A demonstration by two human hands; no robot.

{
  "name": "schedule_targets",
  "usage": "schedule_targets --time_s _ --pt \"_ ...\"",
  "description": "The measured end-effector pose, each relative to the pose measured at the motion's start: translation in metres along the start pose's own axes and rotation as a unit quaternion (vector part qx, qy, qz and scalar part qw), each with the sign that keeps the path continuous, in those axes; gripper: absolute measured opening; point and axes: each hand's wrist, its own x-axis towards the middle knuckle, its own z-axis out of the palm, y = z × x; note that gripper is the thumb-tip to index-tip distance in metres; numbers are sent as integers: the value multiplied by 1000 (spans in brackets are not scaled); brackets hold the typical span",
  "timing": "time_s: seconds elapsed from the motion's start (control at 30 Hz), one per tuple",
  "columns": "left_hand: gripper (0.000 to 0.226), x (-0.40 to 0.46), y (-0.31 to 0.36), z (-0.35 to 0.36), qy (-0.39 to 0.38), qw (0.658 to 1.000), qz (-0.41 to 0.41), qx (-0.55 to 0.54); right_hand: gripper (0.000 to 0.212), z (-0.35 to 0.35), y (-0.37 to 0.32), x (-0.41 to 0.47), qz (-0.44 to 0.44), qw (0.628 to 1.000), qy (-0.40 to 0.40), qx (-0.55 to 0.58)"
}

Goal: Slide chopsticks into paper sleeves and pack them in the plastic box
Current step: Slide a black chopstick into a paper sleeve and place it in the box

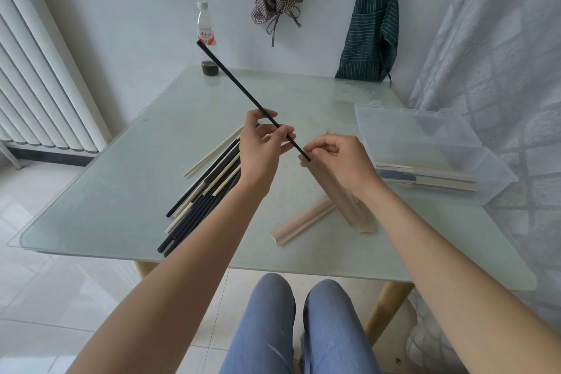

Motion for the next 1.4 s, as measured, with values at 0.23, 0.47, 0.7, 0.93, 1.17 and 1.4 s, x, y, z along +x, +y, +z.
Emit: schedule_targets --time_s 0.23,0.47,0.7,0.93,1.17,1.4 --pt "24 -2 -2 -1 3 1000 1 -4 15 2 -3 -3 -4 1000 -2 -20" --pt "24 -6 -4 0 -5 1000 19 4 13 7 -1 -2 28 999 34 24" --pt "23 -7 -3 0 -5 999 26 -18 14 6 -2 -3 81 987 37 136" --pt "21 -7 -4 1 -13 999 44 -13 16 2 0 -2 100 985 29 141" --pt "21 -9 -3 1 -27 996 79 11 19 2 -2 -4 104 980 38 166" --pt "21 -10 -4 -1 -42 994 102 27 19 4 4 2 105 978 45 174"
